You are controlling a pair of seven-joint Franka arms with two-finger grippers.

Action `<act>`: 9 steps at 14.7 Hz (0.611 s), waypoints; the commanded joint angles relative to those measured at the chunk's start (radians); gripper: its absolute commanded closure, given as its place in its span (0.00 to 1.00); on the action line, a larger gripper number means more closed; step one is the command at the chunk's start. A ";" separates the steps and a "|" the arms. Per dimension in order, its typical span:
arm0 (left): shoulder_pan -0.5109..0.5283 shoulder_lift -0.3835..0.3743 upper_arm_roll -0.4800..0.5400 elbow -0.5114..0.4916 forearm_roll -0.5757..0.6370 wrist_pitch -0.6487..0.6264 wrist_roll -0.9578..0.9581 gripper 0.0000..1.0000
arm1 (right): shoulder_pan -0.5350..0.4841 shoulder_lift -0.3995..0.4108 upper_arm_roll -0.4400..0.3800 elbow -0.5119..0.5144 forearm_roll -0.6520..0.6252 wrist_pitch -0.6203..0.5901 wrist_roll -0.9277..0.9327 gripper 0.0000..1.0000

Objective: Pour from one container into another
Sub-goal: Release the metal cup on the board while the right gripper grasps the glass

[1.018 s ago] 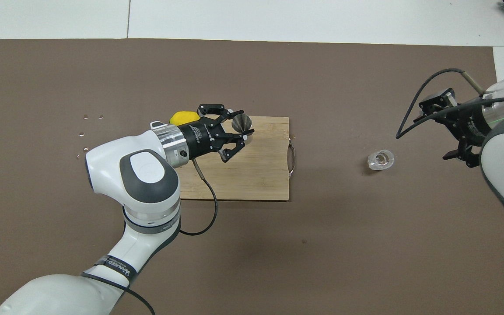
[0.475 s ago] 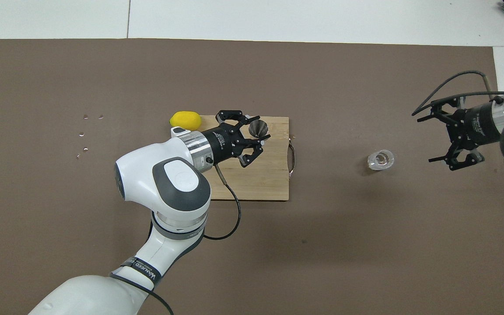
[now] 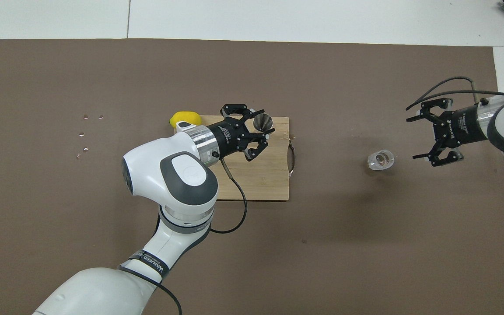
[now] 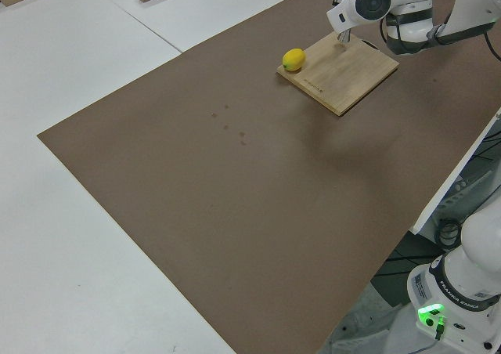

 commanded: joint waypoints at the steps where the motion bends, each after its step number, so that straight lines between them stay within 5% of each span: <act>1: -0.023 0.018 0.015 0.022 -0.026 0.028 -0.005 1.00 | -0.067 0.048 0.013 -0.021 0.079 0.010 -0.126 0.00; 4: -0.023 0.018 0.015 0.016 -0.026 0.028 -0.006 0.94 | -0.067 0.055 0.013 -0.064 0.145 0.015 -0.162 0.00; 5: -0.023 0.018 0.015 0.014 -0.026 0.028 -0.008 0.73 | -0.065 0.053 0.013 -0.095 0.171 0.022 -0.195 0.00; 7: -0.020 0.018 0.015 0.013 -0.026 0.028 -0.012 0.00 | -0.062 0.043 0.013 -0.136 0.211 0.036 -0.225 0.00; 9: -0.019 0.018 0.015 0.007 -0.026 0.028 -0.012 0.00 | -0.048 0.041 0.013 -0.141 0.240 0.035 -0.226 0.00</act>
